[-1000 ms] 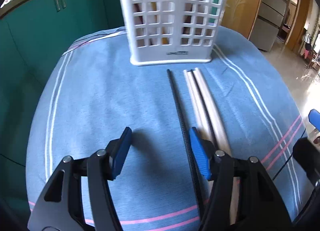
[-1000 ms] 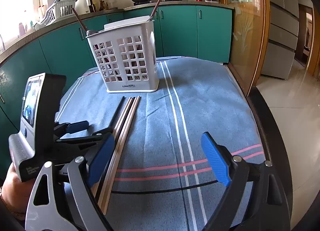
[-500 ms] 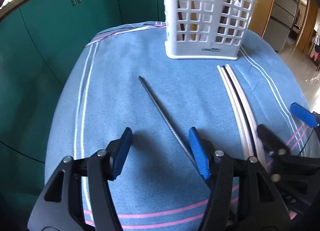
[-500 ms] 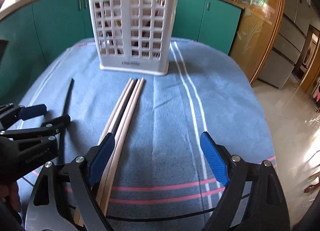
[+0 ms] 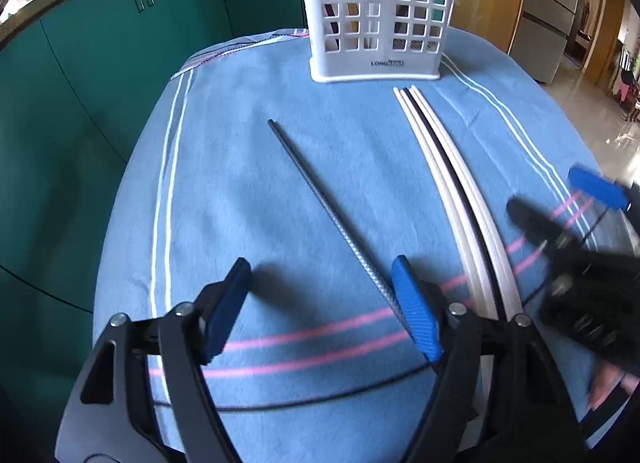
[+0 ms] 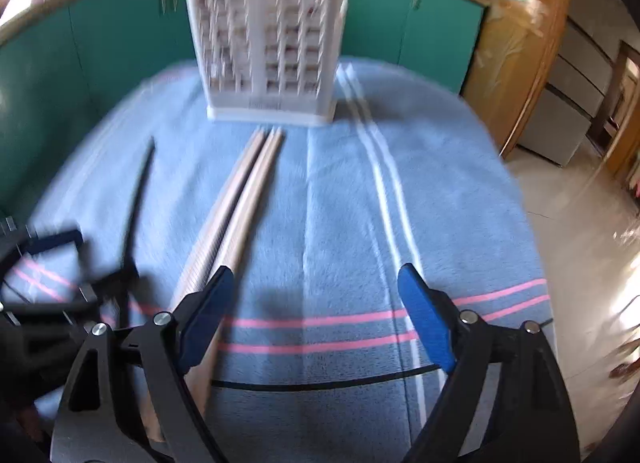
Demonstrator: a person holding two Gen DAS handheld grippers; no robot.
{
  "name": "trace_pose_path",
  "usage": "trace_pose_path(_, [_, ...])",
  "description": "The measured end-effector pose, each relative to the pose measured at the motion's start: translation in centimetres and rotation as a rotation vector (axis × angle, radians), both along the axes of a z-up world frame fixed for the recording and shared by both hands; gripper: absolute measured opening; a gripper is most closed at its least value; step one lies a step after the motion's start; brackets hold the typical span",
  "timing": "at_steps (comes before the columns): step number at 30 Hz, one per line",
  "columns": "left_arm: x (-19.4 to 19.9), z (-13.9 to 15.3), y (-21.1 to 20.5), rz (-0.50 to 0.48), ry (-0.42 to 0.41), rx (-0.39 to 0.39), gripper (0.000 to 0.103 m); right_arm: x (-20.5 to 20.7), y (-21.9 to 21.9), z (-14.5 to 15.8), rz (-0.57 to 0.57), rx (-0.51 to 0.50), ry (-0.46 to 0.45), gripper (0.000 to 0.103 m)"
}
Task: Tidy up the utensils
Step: 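Close the left tool on the black chopstick while the right tool grasps a light wooden chopstick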
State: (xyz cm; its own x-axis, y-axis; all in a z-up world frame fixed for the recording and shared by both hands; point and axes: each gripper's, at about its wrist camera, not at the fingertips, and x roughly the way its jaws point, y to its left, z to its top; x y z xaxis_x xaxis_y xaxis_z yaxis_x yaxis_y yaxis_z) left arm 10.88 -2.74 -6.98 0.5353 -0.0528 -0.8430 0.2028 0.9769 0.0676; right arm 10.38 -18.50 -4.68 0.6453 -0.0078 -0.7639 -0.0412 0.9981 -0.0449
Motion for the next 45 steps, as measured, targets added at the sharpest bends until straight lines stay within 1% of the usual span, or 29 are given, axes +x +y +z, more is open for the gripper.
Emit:
trace_pose_path(2, [-0.3, -0.2, 0.6, -0.006, 0.008, -0.008, 0.076, 0.1, 0.4, -0.2, 0.016, -0.022, 0.02, 0.083])
trace_pose_path(5, [-0.9, -0.3, 1.1, -0.013, 0.012, 0.008, 0.078, 0.1, 0.8, -1.1, 0.035, -0.015, 0.058, 0.083])
trace_pose_path(7, [-1.3, -0.3, 1.5, -0.02, 0.016, 0.022, 0.081, -0.4, 1.2, -1.2, 0.04, -0.043, 0.047, 0.083])
trace_pose_path(10, [-2.0, -0.3, 2.1, -0.024, 0.018, 0.058, 0.085, -0.6, 1.2, -1.3, 0.03, -0.055, 0.046, 0.083])
trace_pose_path(13, [-2.0, -0.4, 3.0, -0.015, 0.024, 0.067, 0.086, -1.0, 1.6, -1.3, 0.038, -0.095, 0.038, 0.085])
trace_pose_path(15, [-2.1, -0.4, 3.4, -0.004, 0.01, 0.094, 0.086, -1.4, 2.0, -1.2, 0.05, -0.123, 0.04, 0.09])
trace_pose_path(17, [-2.1, -0.2, 3.6, 0.006, -0.007, 0.111, 0.086, -1.7, 2.1, -1.2, 0.06, -0.121, 0.051, 0.09])
trace_pose_path(20, [-2.0, -0.4, 3.5, 0.007, 0.006, 0.088, 0.086, -1.8, 2.3, -1.8, 0.067, -0.146, 0.075, 0.09])
trace_pose_path(23, [-1.9, -0.4, 3.2, 0.006, 0.001, 0.081, 0.086, -1.9, 2.2, -1.9, 0.059, -0.164, 0.059, 0.092])
trace_pose_path(26, [-1.5, -0.2, 3.8, 0.03, -0.006, 0.047, 0.086, -2.1, 2.0, -1.9, 0.055, -0.181, 0.041, 0.092])
trace_pose_path(28, [-1.2, 0.1, 4.5, 0.058, -0.019, 0.01, 0.086, -2.1, 1.7, -1.8, 0.058, -0.171, 0.044, 0.085])
trace_pose_path(30, [-0.9, 0.3, 5.0, 0.076, -0.03, -0.016, 0.086, -2.4, 1.4, -1.7, 0.072, -0.142, 0.06, 0.072])
trace_pose_path(31, [-0.7, 0.5, 5.3, 0.087, -0.04, -0.031, 0.086, -2.5, 1.4, -1.5, 0.076, -0.14, 0.063, 0.068])
trace_pose_path(33, [-0.4, 0.8, 5.4, 0.097, -0.05, -0.043, 0.086, -2.7, 1.3, -1.5, 0.083, -0.147, 0.064, 0.042])
trace_pose_path(34, [-0.3, 0.9, 5.4, 0.099, -0.05, -0.046, 0.086, -2.8, 1.3, -1.5, 0.082, -0.147, 0.066, 0.037])
trace_pose_path(36, [-0.2, 0.9, 5.3, 0.1, -0.046, -0.05, 0.086, -3.3, 1.0, -1.4, 0.08, -0.137, 0.067, 0.023])
trace_pose_path(38, [-0.1, 0.8, 5.0, 0.093, -0.045, -0.048, 0.086, -4.0, 0.6, -1.4, 0.078, -0.112, 0.08, 0.013])
trace_pose_path(41, [-0.1, 0.8, 4.7, 0.091, -0.044, -0.05, 0.086, -5.1, 0.1, -1.1, 0.065, -0.088, 0.078, 0.008])
trace_pose_path(42, [-0.1, 0.9, 4.7, 0.089, -0.043, -0.053, 0.086, -5.5, -0.1, -1.1, 0.061, -0.075, 0.08, 0.007])
trace_pose_path(43, [-0.1, 0.9, 4.7, 0.087, -0.044, -0.055, 0.086, -6.1, -0.3, -1.0, 0.067, -0.042, 0.086, 0.007])
trace_pose_path(45, [-0.2, 1.0, 4.5, 0.081, -0.047, -0.057, 0.086, -7.0, -0.3, -0.9, 0.071, -0.021, 0.088, 0.007])
